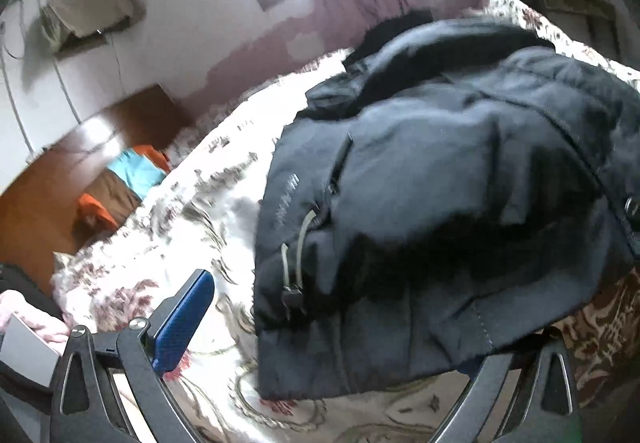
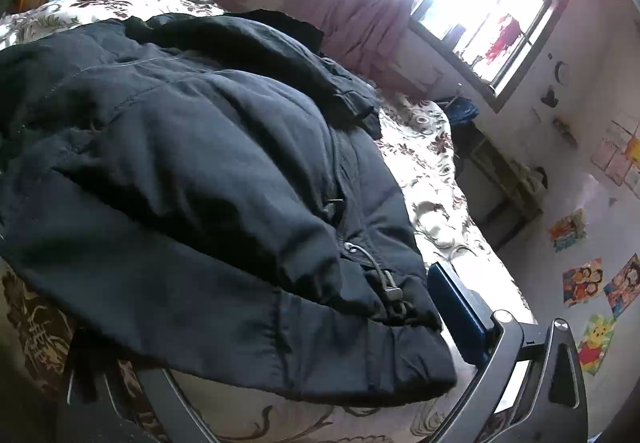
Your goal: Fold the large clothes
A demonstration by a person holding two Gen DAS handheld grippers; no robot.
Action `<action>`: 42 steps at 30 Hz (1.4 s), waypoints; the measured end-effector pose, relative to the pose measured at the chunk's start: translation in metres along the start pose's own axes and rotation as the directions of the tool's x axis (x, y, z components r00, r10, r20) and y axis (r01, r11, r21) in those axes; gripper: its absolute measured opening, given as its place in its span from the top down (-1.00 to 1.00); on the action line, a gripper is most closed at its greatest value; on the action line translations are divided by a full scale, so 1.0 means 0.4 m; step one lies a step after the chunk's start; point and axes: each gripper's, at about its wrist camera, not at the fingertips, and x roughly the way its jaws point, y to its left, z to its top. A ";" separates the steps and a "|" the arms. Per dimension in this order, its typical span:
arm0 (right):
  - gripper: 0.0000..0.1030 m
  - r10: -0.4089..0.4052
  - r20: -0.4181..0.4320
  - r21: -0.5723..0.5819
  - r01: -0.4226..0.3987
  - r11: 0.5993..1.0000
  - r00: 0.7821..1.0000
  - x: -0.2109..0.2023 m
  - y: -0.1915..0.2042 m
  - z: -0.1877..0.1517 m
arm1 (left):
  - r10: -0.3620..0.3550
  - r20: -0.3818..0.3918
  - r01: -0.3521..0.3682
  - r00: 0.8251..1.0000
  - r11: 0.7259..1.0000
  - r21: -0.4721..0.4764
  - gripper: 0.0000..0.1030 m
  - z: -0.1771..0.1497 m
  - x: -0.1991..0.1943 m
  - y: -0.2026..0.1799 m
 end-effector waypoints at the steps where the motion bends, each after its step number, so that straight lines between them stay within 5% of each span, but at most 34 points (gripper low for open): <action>1: -0.96 -0.020 -0.012 0.004 0.020 1.000 1.000 0.004 -0.006 0.000 | 0.005 0.014 -0.005 1.000 1.000 0.000 -0.99 0.001 -0.004 0.003; 6: -0.94 -0.132 -0.074 0.065 0.137 0.988 0.988 0.031 -0.057 0.000 | 0.006 0.045 -0.007 0.999 1.000 0.016 -0.99 0.006 0.003 0.009; 9: -0.91 -0.082 -0.104 0.133 0.096 0.986 0.991 0.058 -0.090 -0.004 | 0.012 0.051 -0.014 0.999 1.000 0.028 -0.99 0.004 0.006 0.004; 10: -0.69 -0.067 -0.098 0.151 0.081 0.985 0.993 0.057 -0.097 -0.007 | 0.015 0.058 -0.017 0.998 0.999 0.033 -0.97 0.005 0.007 0.002; 11: -0.25 -0.055 -0.090 0.158 0.068 0.985 0.994 0.056 -0.099 -0.008 | 0.010 0.061 -0.012 0.998 0.999 0.036 -0.88 0.005 0.008 0.001; 13: -0.01 -0.023 -0.065 0.153 0.033 0.988 0.998 0.050 -0.096 -0.010 | -0.004 0.064 0.001 0.998 0.999 0.043 -0.71 0.005 0.006 -0.004; 14: 0.16 -0.031 -0.049 0.135 0.038 0.990 0.998 0.045 -0.087 -0.007 | -0.004 0.060 0.001 0.998 0.999 0.049 -0.47 0.005 0.008 -0.008; 22: 0.80 0.017 0.080 0.160 -0.030 0.987 0.997 -0.014 -0.080 -0.011 | -0.095 0.052 0.092 0.994 0.994 0.058 0.51 0.003 -0.003 -0.017; 24: 0.80 0.006 0.137 0.165 -0.029 0.986 0.991 -0.043 -0.085 -0.013 | -0.161 0.052 0.160 0.986 0.987 0.021 0.76 0.011 -0.018 -0.003; 30: 0.84 -0.003 0.241 0.191 -0.045 0.980 0.970 -0.128 -0.107 -0.021 | -0.287 0.066 0.294 0.956 0.947 -0.133 0.82 0.035 -0.062 0.084; 42: 0.85 -0.027 0.348 0.240 -0.061 0.969 0.937 -0.350 -0.175 -0.046 | -0.313 0.155 0.330 0.937 0.939 -0.095 0.85 0.049 -0.243 0.192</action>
